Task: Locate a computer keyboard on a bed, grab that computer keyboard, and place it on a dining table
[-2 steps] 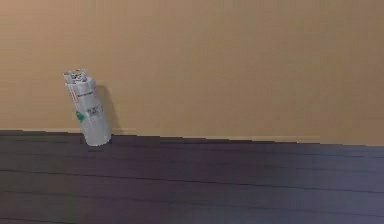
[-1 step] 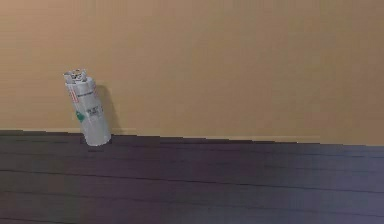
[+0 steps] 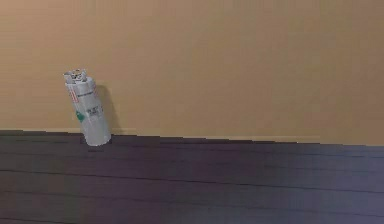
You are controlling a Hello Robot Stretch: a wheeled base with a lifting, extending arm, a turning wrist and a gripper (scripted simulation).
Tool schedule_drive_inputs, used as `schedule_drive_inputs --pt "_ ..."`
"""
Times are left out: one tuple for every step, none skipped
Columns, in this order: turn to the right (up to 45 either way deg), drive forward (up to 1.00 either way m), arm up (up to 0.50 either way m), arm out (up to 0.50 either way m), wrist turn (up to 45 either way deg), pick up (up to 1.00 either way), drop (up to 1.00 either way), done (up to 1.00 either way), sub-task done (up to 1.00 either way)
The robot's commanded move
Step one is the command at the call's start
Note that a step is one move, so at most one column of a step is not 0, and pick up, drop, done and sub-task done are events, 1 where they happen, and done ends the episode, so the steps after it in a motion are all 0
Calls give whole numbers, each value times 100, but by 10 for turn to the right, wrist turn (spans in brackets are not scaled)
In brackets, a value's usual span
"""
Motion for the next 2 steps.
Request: schedule_drive_inputs --pt "0 0 0 0 420 0 0 0 0" --pt "0 0 -30 0 0 0 0 0 0"
